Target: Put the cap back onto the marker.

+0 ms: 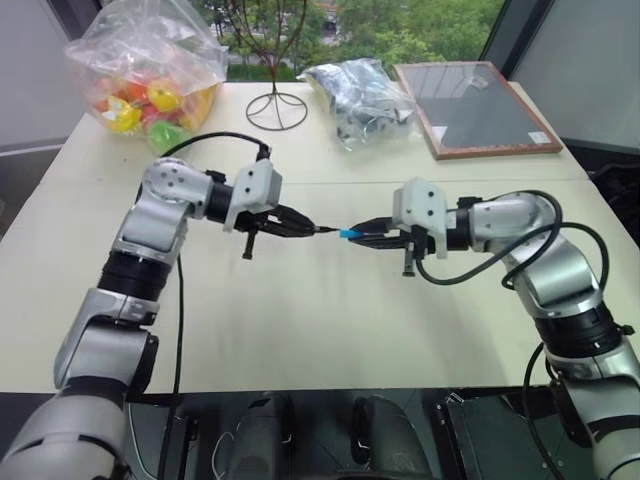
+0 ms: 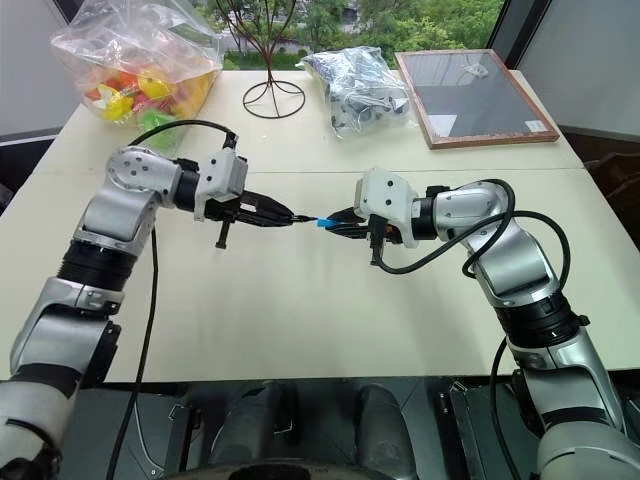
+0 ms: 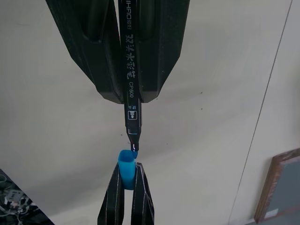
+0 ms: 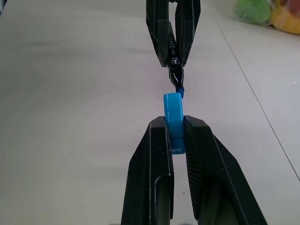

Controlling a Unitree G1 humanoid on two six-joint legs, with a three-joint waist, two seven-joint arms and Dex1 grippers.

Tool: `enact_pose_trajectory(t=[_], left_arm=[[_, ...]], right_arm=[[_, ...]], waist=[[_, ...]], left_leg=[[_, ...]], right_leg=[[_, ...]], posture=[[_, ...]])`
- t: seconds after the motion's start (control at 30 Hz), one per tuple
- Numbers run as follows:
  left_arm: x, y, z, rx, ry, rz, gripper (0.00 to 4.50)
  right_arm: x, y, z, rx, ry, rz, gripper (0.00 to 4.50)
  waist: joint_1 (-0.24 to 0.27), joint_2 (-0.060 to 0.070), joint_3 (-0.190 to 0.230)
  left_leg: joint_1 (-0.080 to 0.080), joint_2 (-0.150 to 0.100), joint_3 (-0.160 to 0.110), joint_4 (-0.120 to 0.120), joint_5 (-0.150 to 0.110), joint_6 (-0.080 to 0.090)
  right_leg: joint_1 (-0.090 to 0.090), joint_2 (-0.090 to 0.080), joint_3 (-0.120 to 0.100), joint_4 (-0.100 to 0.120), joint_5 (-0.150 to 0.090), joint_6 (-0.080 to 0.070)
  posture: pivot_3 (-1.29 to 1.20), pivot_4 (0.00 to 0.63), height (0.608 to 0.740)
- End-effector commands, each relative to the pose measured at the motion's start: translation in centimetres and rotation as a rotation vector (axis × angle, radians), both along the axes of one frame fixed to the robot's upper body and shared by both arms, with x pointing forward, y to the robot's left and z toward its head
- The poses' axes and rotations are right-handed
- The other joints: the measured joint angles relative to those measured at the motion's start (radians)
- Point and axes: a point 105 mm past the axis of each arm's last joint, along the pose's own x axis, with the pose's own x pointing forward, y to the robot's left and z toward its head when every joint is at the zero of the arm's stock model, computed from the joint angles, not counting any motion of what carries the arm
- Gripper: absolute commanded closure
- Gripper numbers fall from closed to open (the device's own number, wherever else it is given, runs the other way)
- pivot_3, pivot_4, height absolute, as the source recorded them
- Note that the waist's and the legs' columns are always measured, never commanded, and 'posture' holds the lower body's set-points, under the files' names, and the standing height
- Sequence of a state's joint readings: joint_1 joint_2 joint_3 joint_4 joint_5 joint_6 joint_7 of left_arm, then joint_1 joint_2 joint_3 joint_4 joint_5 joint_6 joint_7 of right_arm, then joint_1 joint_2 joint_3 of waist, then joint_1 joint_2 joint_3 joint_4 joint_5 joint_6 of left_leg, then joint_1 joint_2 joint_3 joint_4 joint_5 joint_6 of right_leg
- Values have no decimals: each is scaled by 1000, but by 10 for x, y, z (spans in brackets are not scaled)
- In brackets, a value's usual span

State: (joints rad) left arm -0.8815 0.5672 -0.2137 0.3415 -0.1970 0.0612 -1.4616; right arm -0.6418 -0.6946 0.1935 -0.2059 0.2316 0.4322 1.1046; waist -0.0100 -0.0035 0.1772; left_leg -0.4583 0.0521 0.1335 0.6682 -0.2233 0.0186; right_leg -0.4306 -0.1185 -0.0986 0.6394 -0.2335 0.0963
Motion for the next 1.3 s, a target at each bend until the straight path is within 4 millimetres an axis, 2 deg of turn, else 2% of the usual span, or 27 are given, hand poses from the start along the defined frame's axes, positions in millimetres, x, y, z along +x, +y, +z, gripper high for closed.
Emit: enact_pose_trajectory(t=[0.03,0.5,0.77,1.03,1.3], left_arm=[[-5,-4,5,-3,-28,-32,4500],[-6,-2,8,-1,-34,-27,4500],[-7,-4,6,-1,-35,-28,4500],[0,1,14,0,-59,-6,4500],[-2,-1,8,6,-51,-14,4500]], right_arm=[[0,2,9,20,-44,6,4475],[3,-2,7,11,-46,-8,4475],[0,3,7,12,-45,16,4475],[-1,0,2,-9,-41,7,4475],[-1,0,4,-1,-47,8,4475]], waist=[[0,0,0],[0,0,0],[0,0,0],[0,0,0],[0,0,0]], left_leg=[[0,0,0,0,0,0],[0,0,0,0,0,0],[0,0,0,0,0,0],[0,0,0,0,0,0],[0,0,0,0,0,0]], right_leg=[[0,0,0,0,0,0],[0,0,0,0,0,0],[0,0,0,0,0,0],[0,0,0,0,0,0],[0,0,0,0,0,0]], posture=[[0,150,740],[0,150,740],[0,150,740],[0,150,740],[0,150,740]])
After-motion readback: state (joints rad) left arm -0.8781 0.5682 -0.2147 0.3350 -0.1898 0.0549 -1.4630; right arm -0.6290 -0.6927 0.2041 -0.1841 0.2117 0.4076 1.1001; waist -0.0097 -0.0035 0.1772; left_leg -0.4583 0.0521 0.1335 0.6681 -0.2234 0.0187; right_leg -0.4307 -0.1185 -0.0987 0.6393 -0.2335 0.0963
